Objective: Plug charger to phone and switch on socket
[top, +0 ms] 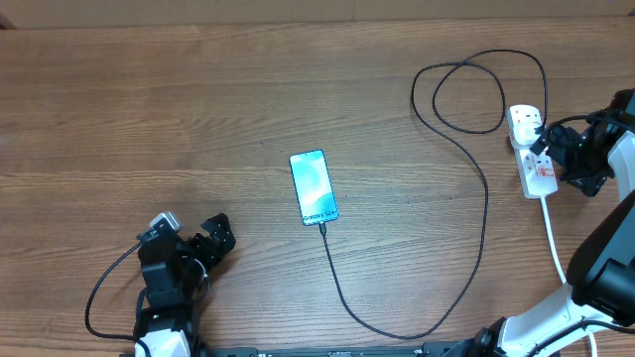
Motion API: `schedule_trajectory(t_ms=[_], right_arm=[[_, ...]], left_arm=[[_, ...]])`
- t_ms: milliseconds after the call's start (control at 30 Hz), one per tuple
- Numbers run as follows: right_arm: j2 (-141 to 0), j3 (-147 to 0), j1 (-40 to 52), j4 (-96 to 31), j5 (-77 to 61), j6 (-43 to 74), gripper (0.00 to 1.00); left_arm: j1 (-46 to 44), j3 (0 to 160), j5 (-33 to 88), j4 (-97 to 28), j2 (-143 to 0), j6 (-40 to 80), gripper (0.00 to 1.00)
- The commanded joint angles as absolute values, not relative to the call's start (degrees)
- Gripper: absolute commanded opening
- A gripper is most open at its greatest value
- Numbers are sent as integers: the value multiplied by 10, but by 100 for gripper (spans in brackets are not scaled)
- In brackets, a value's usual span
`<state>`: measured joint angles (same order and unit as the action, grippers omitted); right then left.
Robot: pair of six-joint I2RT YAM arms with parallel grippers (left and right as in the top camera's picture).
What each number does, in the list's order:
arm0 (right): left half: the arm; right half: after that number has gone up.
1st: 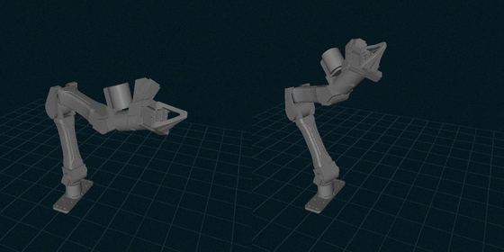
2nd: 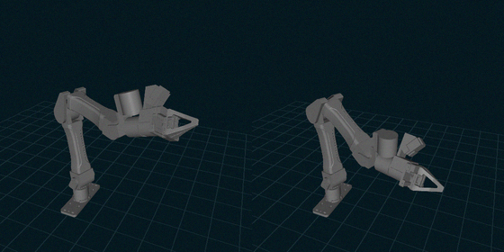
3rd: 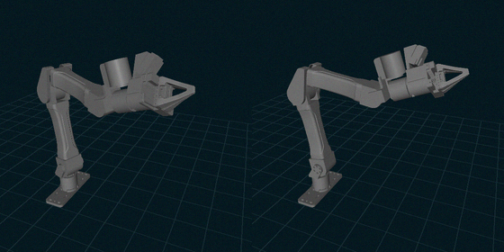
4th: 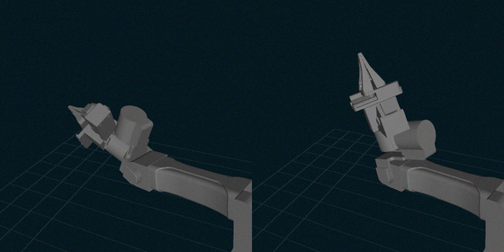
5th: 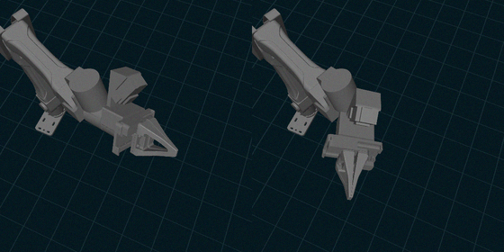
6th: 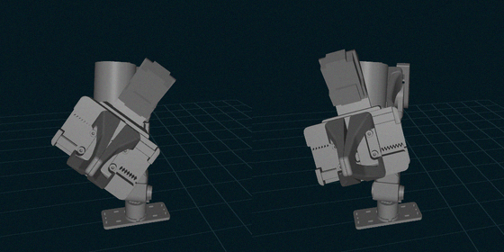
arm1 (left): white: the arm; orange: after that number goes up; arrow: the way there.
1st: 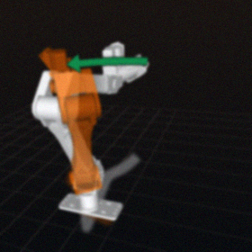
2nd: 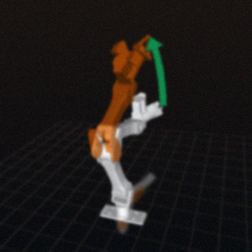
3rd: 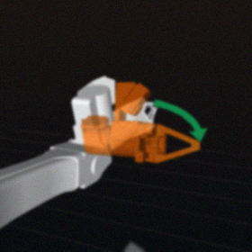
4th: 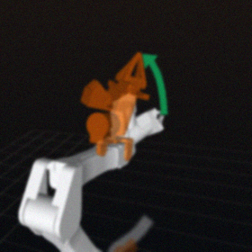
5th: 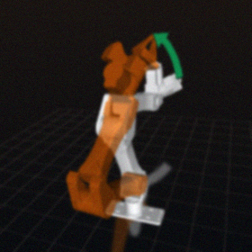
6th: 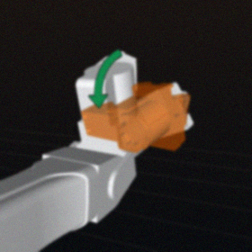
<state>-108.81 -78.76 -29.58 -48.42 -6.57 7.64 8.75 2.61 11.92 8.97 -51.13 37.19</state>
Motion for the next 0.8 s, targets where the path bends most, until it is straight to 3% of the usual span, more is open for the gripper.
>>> schedule_trajectory(t_ms=[0,267,767], right_arm=[[-1074,-796,-296,-481,-61,74,100],[-1074,-796,-296,-481,-61,74,100],[-1074,-796,-296,-481,-61,74,100]], left_arm=[[75,3,117,55,-496,372,100],[55,3,110,-36,-335,321,100],[32,3,114,-35,-183,232,100]])
